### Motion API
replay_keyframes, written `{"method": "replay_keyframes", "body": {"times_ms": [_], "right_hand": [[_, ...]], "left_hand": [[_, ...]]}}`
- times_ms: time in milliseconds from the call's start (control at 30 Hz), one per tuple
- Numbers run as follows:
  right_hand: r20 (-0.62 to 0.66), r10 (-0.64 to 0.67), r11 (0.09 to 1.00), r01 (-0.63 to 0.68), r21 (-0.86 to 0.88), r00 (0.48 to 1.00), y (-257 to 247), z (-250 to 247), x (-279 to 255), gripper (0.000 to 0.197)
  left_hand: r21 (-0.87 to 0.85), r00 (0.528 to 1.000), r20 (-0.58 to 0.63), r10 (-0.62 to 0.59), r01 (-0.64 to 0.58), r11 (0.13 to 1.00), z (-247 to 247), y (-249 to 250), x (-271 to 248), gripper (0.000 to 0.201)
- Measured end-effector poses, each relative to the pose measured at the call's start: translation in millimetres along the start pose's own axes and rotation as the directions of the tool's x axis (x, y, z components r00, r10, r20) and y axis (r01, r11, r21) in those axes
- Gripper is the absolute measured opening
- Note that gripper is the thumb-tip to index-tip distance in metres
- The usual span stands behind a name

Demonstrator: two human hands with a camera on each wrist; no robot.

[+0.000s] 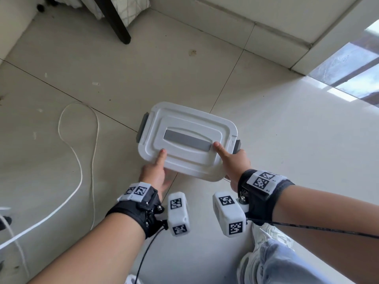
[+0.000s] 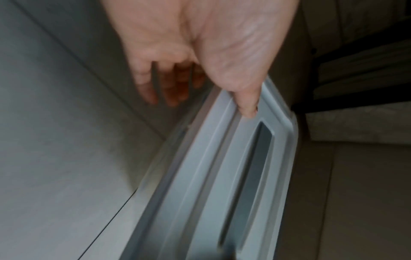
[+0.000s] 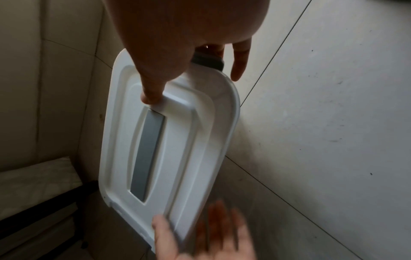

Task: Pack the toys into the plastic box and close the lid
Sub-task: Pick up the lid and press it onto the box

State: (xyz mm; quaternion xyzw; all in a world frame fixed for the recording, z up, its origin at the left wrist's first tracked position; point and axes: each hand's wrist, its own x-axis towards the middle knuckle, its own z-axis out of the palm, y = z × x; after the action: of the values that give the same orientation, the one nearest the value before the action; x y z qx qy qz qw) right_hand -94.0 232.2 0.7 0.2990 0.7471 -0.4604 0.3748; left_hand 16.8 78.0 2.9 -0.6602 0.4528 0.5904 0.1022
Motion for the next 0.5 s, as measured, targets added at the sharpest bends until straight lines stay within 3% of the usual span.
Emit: {"method": "replay_keyframes", "body": {"times_ms": [67, 133, 233, 367, 433, 500], "right_hand": [[-0.003, -0.023, 1.000, 0.023, -0.015, 1.000, -1, -1, 1, 0.073], [-0.016, -0.056, 0.998, 0.056, -0.016, 0.998, -3, -2, 2, 0.066], [-0.031, -0.136, 0.991, 0.136, 0.004, 0.990, -7, -2, 3, 0.054], [-0.047, -0.202, 0.979, 0.202, -0.013, 0.978, -20, -3, 8, 0.050], [-0.063, -0.230, 0.973, 0.229, -0.021, 0.971, -29, -4, 12, 0.050], [-0.080, -0.264, 0.964, 0.263, -0.032, 0.961, -36, -6, 16, 0.050]], "left_hand": [[0.071, 0.983, -0.142, 0.121, -0.111, 0.991, -17, 12, 13, 0.065], [0.154, 0.959, -0.194, 0.205, -0.176, 0.972, -29, 25, 19, 0.089], [0.214, 0.946, -0.127, 0.297, -0.266, 0.940, -35, 46, 24, 0.086], [0.008, 0.974, -0.036, 0.224, -0.224, 0.974, -37, 52, 44, 0.120], [-0.082, 0.981, -0.004, 0.192, -0.192, 0.978, -35, 49, 47, 0.107], [-0.054, 0.972, 0.008, 0.237, -0.236, 0.970, -30, 46, 43, 0.066]]}}
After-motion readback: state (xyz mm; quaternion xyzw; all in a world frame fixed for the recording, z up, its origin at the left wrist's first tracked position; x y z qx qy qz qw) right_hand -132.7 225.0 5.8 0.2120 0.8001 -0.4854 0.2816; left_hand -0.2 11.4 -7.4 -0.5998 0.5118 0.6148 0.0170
